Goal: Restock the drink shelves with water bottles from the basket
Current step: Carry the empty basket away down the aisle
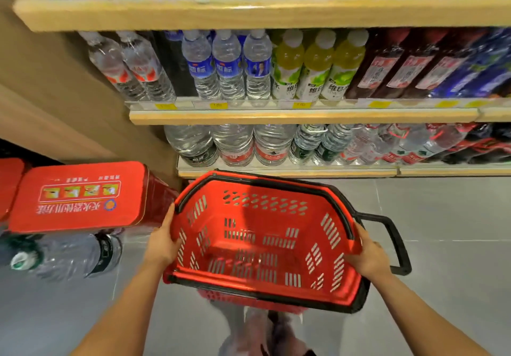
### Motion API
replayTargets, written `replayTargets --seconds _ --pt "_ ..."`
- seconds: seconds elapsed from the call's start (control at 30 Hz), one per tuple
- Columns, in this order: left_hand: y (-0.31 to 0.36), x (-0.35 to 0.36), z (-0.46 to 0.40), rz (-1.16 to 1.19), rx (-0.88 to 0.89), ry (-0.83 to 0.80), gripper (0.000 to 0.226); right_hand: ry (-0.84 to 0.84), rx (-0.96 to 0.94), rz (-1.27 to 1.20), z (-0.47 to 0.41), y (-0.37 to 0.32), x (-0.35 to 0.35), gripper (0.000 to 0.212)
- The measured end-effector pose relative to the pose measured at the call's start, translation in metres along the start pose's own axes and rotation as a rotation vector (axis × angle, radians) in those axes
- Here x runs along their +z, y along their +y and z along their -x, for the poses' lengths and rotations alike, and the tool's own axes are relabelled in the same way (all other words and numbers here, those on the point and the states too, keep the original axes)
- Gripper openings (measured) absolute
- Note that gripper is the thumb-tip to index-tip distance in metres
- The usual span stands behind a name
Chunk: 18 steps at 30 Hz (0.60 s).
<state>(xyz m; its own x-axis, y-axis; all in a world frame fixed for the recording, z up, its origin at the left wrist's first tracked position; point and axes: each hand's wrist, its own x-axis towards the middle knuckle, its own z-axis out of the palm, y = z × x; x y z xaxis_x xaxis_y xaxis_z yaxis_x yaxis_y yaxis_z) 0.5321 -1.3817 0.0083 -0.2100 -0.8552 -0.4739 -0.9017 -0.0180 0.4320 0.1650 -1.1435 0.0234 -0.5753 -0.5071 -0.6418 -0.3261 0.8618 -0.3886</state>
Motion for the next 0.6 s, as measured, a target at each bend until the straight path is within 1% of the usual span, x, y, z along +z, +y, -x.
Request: replayTargets --seconds 0.1,0.2,0.3,0.47,0.6 --pt "0.029 -0.033 0.029 -0.044 0.064 -0.028 0.089 0.005 0.025 -0.085 0.06 0.001 -0.036 0.097" --pt "0.063 -0.061 0.051 -0.125 0.156 -0.064 0.089 0.041 0.063 -0.155 0.113 0.008 -0.063 0.094" --pt "0.098 -0.083 0.065 -0.184 0.252 -0.107 0.088 0.088 0.158 -0.209 0.154 0.024 -0.079 0.095" --pt "0.152 -0.091 0.073 -0.268 0.459 -0.192 0.086 0.189 0.278 -0.356 0.216 0.061 -0.081 0.102" --pt "0.202 -0.08 0.089 -0.347 0.615 -0.252 0.083 0.29 0.363 -0.458 0.27 0.082 -0.077 0.098"
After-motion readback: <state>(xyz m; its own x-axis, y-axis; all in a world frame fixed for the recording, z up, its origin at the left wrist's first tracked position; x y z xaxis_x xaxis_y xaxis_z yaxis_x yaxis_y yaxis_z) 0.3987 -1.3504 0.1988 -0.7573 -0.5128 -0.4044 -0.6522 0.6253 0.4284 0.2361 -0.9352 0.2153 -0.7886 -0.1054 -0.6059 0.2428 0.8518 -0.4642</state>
